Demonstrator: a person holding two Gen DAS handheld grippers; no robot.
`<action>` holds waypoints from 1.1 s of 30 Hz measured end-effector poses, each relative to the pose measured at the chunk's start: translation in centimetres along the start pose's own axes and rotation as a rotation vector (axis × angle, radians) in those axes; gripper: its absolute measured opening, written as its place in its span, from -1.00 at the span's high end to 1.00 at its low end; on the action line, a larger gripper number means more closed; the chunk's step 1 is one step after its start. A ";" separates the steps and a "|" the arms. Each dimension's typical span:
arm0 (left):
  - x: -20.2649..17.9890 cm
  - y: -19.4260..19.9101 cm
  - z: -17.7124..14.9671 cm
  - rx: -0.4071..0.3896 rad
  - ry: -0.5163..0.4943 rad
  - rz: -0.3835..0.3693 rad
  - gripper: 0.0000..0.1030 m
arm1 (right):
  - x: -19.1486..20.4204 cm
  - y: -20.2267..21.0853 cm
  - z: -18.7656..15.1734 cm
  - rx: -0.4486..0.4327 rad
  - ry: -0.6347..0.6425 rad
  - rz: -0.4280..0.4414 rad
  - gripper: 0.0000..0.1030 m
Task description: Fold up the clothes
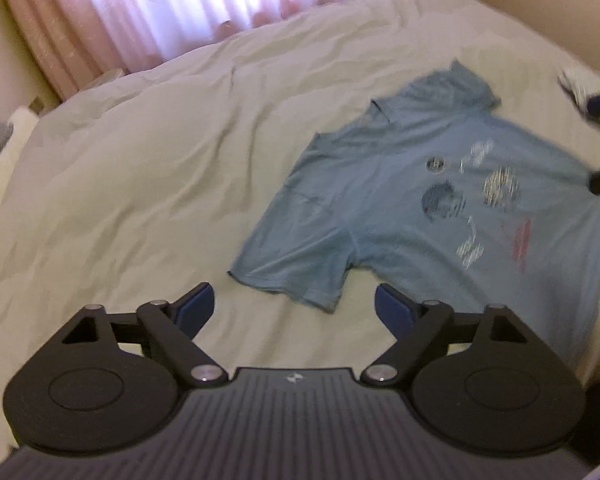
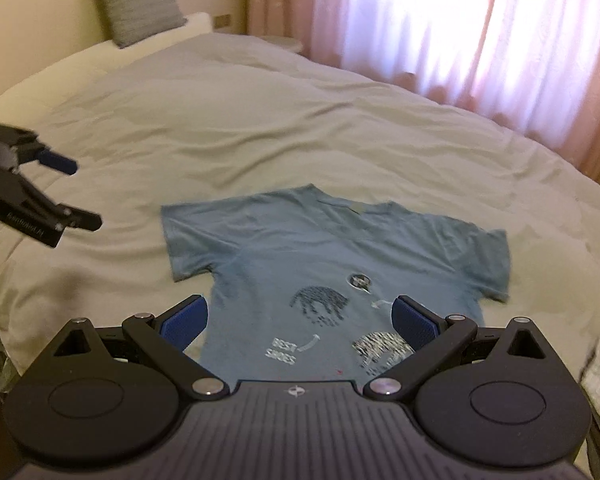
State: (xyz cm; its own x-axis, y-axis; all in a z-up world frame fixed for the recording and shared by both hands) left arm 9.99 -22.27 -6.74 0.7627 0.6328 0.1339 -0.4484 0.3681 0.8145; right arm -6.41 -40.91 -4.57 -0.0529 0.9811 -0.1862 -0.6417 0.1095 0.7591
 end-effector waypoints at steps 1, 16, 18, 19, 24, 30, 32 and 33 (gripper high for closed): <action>-0.1 -0.2 -0.1 0.020 -0.046 0.017 -0.54 | 0.3 -0.6 0.1 -0.007 0.010 0.019 -0.87; 3.9 -13.7 -2.8 -0.032 -0.941 -0.039 0.12 | 8.6 -10.6 3.1 0.019 0.247 0.153 -0.04; 5.2 -16.7 -3.6 -0.078 -1.072 -0.071 0.12 | 10.0 -12.1 3.3 0.048 0.261 0.129 0.05; 5.7 -18.1 -4.0 -0.099 -1.140 -0.084 0.12 | 10.8 -12.9 3.3 0.066 0.267 0.115 0.09; 8.8 -23.8 -6.6 -0.231 -1.533 -0.132 0.20 | 14.4 -17.6 3.7 0.167 0.228 0.059 0.15; 10.6 -26.4 -7.3 -0.398 -1.773 -0.244 0.32 | 17.0 -21.8 5.0 0.232 0.187 0.042 0.15; 10.8 -26.6 -7.3 -0.425 -1.821 -0.282 0.61 | 17.4 -22.6 5.2 0.242 0.185 0.029 0.15; 10.8 -26.6 -7.3 -0.431 -1.837 -0.302 0.67 | 17.5 -22.9 5.3 0.248 0.185 0.021 0.15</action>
State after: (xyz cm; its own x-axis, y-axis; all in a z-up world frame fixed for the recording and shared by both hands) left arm 26.79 -20.31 -31.09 0.1790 -0.7666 0.6167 -0.0736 0.6147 0.7854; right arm 11.41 -25.38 -21.94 -0.2175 0.9402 -0.2622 -0.4342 0.1474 0.8887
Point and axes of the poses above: each gripper's, at about its wrist camera, not at the fingertips, and y roughly against the way its jaws point, x to its left, z to its top, the point moved 3 cm from there along -y, roughly the way its jaws point, and after that the axes turned 12 degrees about y, right-handed, at the moved point
